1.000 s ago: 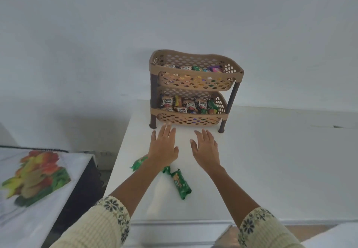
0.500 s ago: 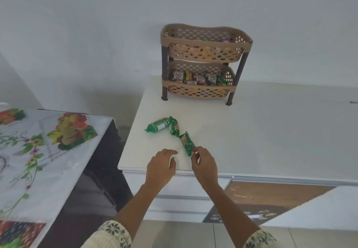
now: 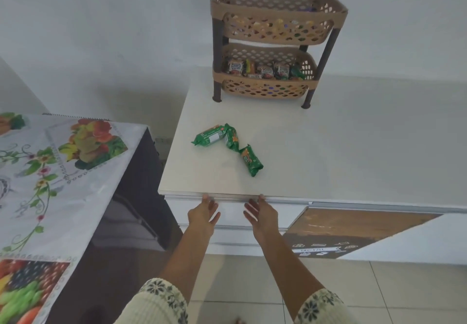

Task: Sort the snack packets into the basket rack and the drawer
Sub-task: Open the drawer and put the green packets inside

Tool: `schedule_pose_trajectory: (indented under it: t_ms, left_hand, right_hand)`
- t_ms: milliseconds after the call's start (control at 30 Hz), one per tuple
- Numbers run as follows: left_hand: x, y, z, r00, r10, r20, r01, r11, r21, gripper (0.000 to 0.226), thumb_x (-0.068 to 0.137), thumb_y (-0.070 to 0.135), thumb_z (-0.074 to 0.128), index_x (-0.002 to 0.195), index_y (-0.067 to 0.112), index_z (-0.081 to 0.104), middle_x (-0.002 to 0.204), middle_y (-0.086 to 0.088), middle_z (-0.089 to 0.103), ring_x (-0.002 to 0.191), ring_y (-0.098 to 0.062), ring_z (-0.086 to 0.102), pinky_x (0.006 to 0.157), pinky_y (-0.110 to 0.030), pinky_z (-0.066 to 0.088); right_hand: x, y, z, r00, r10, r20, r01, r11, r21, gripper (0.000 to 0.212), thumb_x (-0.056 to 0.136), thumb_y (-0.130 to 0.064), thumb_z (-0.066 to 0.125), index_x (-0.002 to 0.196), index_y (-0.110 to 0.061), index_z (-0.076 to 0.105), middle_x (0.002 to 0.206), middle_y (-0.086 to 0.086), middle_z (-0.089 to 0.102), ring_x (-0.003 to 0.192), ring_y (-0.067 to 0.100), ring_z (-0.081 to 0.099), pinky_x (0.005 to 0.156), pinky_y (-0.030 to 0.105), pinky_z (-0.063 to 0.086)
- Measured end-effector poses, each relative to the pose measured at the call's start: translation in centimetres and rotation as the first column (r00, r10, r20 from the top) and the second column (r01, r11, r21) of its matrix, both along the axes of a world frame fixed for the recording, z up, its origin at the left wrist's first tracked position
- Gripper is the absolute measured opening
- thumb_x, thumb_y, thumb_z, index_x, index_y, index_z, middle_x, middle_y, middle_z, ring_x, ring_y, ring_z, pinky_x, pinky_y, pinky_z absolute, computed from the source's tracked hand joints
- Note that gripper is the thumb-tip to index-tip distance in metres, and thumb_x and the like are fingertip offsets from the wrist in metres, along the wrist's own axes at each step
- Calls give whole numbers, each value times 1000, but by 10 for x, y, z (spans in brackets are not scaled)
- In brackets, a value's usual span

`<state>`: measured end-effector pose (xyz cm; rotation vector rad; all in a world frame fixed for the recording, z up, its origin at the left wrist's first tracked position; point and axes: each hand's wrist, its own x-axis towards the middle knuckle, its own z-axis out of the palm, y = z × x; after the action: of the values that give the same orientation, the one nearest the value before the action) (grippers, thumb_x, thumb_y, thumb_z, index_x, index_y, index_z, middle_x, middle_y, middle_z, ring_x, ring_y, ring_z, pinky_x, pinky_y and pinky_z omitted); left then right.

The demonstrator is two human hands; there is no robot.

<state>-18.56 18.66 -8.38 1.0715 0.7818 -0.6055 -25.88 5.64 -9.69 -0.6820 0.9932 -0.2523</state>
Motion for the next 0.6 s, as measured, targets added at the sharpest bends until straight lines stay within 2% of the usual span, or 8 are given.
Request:
schedule_pose_trajectory:
  t_ms: [100, 233, 300, 367, 433, 500, 600]
  left_hand:
    - [4, -4, -2, 1000, 17, 25, -14, 995, -95, 25, 95, 24, 60, 105, 2, 65, 98, -10, 70, 105, -23, 66, 85, -36, 52]
    - [6, -10, -6, 997, 63, 37, -58, 991, -118, 24, 97, 20, 57, 114, 4, 63, 110, -10, 66, 102, -22, 64, 89, -34, 51]
    - [7, -8, -7, 996, 72, 46, -65, 989, -132, 14, 97, 15, 57, 104, 5, 65, 103, -10, 67, 93, -22, 65, 94, -36, 51]
    - [8, -4, -7, 997, 62, 47, -54, 988, -145, 11, 96, 12, 58, 90, 5, 64, 89, -9, 65, 81, -22, 64, 97, -41, 52]
    - [9, -1, -7, 998, 39, 54, -31, 990, -136, 13, 95, 12, 60, 85, 4, 62, 83, -9, 62, 76, -22, 63, 95, -43, 53]
    - [6, 2, -3, 998, 5, 59, 2, 993, -116, 16, 93, 16, 64, 84, 4, 62, 82, -10, 61, 79, -23, 63, 91, -43, 55]
    - [-3, 9, 0, 997, -69, 47, 72, 995, -67, 19, 90, 23, 69, 91, 4, 63, 85, -11, 63, 86, -23, 65, 79, -39, 59]
  right_hand:
    - [9, 9, -7, 992, -112, 60, 112, 994, 10, 23, 99, -17, 52, 115, -3, 58, 110, 15, 63, 104, 30, 61, 96, 47, 50]
    - [11, 11, -7, 979, -171, 108, 165, 984, 62, 18, 98, -12, 52, 111, -4, 61, 105, 11, 65, 104, 27, 61, 101, 44, 48]
    - [11, 10, -7, 978, -177, 106, 168, 982, 90, 21, 98, -12, 53, 115, -4, 61, 112, 13, 65, 106, 28, 62, 103, 42, 46]
    - [11, 9, -8, 982, -166, 84, 158, 983, 96, 22, 97, -13, 54, 117, -4, 61, 113, 14, 65, 109, 28, 62, 101, 40, 47]
    - [9, 9, -8, 989, -138, 48, 134, 989, 66, 24, 97, -17, 56, 116, -4, 62, 101, 11, 66, 106, 27, 64, 98, 39, 49]
    - [7, 9, -8, 995, -105, -3, 105, 994, 22, 25, 95, -23, 60, 112, -5, 65, 91, 6, 65, 95, 22, 66, 94, 37, 51]
    - [4, 12, -7, 992, -58, -116, 53, 998, -45, 27, 89, -37, 66, 94, -10, 64, 83, 2, 64, 81, 16, 67, 77, 31, 52]
